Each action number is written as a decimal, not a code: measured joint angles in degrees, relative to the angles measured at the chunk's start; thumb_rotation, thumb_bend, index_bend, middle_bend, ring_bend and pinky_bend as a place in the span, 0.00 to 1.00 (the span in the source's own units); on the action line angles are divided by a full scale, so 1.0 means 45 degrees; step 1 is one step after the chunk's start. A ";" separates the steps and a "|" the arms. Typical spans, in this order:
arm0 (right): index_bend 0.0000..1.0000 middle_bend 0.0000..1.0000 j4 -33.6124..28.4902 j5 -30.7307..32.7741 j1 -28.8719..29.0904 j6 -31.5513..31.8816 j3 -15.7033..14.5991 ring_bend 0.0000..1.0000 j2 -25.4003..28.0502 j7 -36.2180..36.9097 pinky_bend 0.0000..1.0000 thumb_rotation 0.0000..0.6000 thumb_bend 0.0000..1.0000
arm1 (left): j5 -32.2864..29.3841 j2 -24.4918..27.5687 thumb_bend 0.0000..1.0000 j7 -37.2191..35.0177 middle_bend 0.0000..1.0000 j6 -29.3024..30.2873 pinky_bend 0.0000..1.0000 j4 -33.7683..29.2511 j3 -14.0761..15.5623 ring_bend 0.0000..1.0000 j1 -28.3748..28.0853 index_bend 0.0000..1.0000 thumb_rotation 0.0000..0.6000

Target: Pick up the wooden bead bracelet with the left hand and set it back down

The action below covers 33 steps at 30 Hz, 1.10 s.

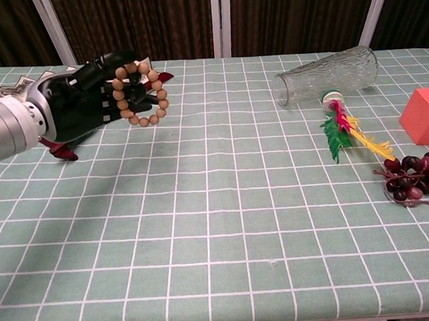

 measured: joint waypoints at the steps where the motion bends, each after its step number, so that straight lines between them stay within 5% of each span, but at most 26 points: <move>1: 0.00 0.13 0.0000 0.0002 0.0007 -0.0009 0.0000 0.00 -0.0008 -0.0006 0.00 1.00 0.10 | -0.0025 -0.0019 0.38 0.0039 0.70 -0.0036 0.05 0.0014 -0.0035 0.31 0.0020 0.66 0.67; 18: 0.00 0.13 0.0040 0.0062 -0.0012 -0.0029 -0.0043 0.00 -0.0084 -0.0011 0.00 1.00 0.10 | -0.0040 -0.0191 0.42 0.0450 0.71 -0.0390 0.06 0.0035 -0.0488 0.33 0.0390 0.68 0.71; 33: 0.00 0.14 0.0044 0.0073 0.0001 -0.0040 -0.0030 0.00 -0.0061 0.0057 0.00 1.00 0.10 | 0.0177 -0.0310 0.59 0.0781 0.69 -0.0319 0.06 -0.0058 -0.0727 0.33 0.0663 0.67 0.44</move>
